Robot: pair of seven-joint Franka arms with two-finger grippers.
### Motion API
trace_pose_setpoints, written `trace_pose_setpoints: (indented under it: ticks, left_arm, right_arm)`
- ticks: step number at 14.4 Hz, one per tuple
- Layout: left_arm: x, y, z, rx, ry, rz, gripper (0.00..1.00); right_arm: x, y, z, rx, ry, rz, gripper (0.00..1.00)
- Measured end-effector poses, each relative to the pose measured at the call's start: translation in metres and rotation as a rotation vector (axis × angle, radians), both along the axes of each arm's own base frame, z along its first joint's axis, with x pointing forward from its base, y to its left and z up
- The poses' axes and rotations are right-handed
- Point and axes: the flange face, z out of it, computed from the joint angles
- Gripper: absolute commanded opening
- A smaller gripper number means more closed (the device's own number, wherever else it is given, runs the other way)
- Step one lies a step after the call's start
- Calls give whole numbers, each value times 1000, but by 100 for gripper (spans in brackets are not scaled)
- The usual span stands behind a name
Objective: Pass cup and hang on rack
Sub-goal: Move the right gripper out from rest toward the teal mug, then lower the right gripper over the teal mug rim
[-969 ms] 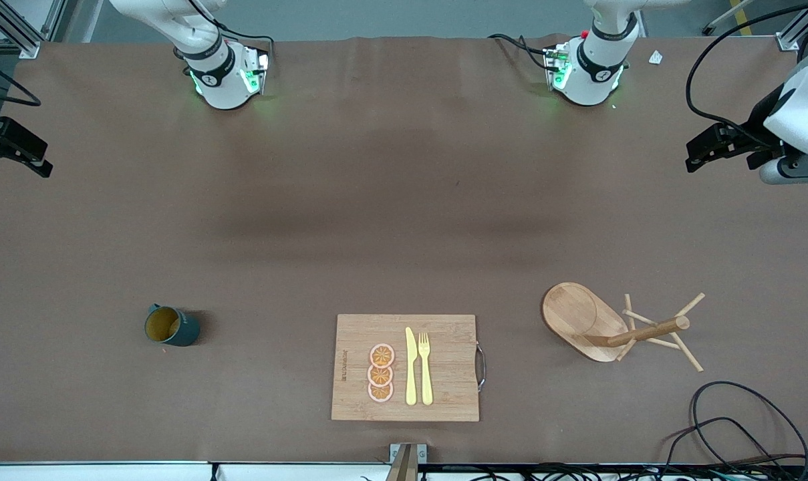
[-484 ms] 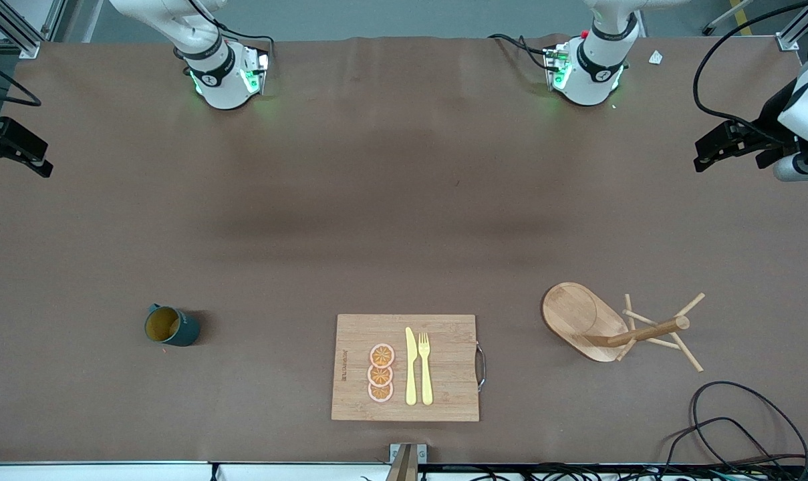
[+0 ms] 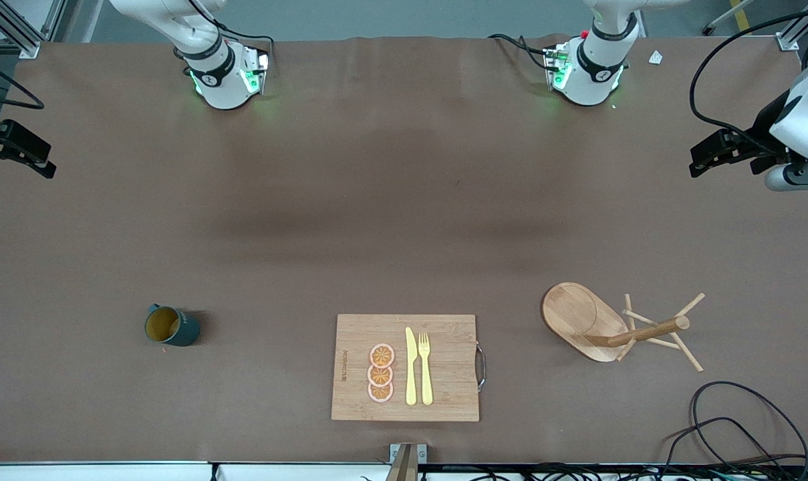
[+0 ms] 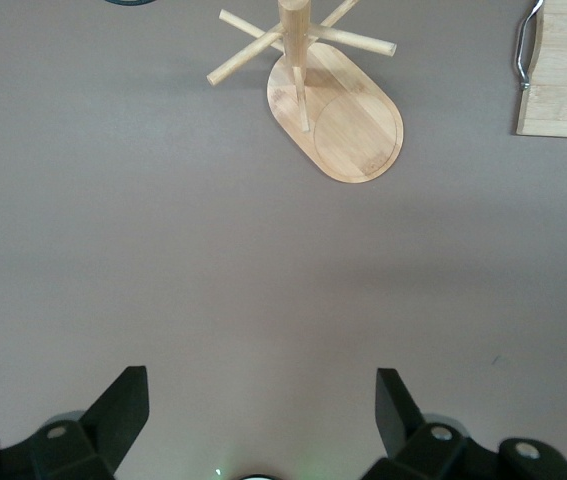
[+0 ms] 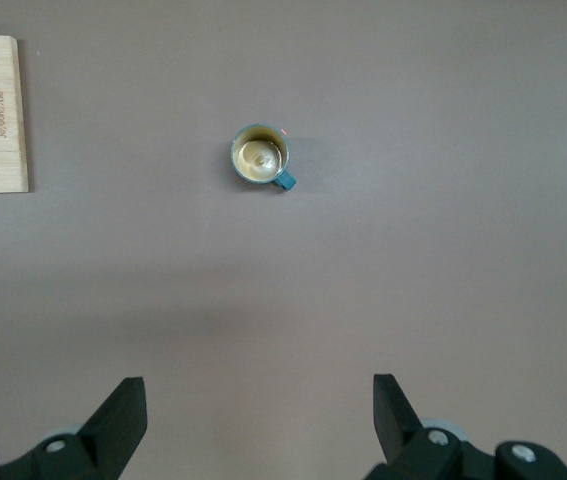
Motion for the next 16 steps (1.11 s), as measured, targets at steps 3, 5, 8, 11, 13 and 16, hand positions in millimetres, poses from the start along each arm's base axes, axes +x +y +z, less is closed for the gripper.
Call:
trace_pose_setpoints:
  ticks: [3, 5, 8, 11, 13, 16]
  left_arm:
    - [0, 0, -1, 0, 2, 0, 100]
    - [1, 0, -2, 0, 4, 0, 100]
    - [1, 0, -3, 0, 6, 0, 100]
    - [1, 0, -4, 0, 9, 0, 100]
    - [1, 0, -5, 0, 9, 0, 100]
    - [1, 0, -5, 0, 10, 0, 100]
  right_arm:
    - [2, -1, -4, 10, -2, -3, 100]
    - [10, 1, -14, 21, -29, 2, 100]
    - [23, 3, -36, 21, -58, 7, 100]
    - [39, 4, -67, 19, -93, 10, 100]
    - [49, 5, -89, 18, -94, 10, 100]
    - [63, 13, -114, 21, -87, 0, 100]
